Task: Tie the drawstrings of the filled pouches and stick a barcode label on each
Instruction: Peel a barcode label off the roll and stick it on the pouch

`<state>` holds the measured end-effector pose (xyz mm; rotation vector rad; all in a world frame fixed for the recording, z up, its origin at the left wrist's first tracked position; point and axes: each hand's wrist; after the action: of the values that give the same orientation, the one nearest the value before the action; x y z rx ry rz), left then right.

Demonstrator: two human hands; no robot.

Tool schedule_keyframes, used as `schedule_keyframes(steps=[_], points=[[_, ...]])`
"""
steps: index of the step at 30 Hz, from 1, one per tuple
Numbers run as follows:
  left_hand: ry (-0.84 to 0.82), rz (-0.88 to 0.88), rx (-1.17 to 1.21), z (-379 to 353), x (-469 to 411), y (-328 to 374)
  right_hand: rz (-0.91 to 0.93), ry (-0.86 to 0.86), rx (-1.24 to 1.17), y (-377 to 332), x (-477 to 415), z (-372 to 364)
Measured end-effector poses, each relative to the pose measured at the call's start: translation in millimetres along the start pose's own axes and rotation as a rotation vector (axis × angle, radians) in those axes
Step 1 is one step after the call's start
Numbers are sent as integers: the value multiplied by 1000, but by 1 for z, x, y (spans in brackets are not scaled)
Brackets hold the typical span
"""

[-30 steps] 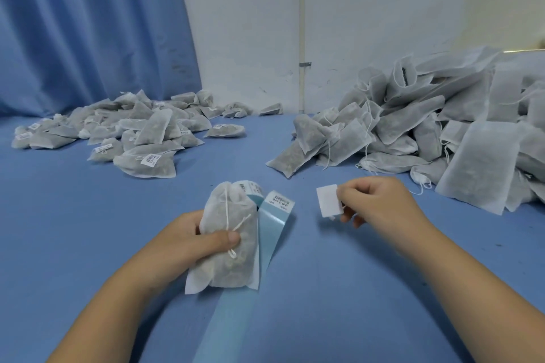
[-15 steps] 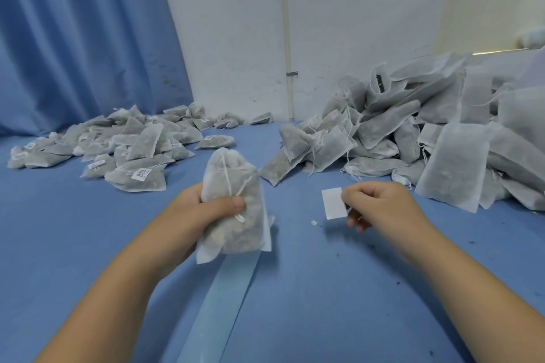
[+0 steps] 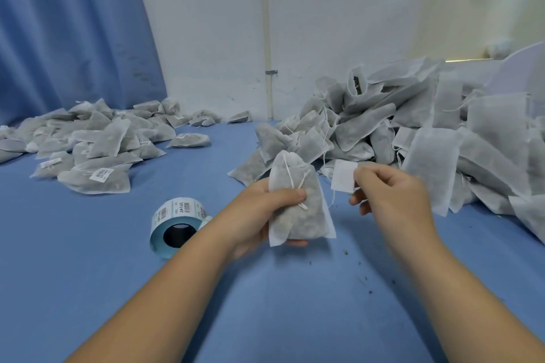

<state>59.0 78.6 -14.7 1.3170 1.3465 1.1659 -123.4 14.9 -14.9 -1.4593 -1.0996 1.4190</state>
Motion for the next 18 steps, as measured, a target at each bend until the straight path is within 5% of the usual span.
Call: schedule_keyframes(steps=[12, 18], points=[[-57, 245, 215, -1, -6, -23, 425, 39, 376, 1, 15, -11], [-5, 232, 243, -3, -7, -26, 716, 116, 606, 4, 23, -21]])
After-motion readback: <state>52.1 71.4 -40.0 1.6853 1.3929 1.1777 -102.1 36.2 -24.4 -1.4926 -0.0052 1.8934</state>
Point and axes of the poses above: each hand's wrist, its own x-axis away from the middle knuckle, its own z-axis out of the back of the hand, y = z × x, and after that the axes turned 2 degrees about y, right-handed
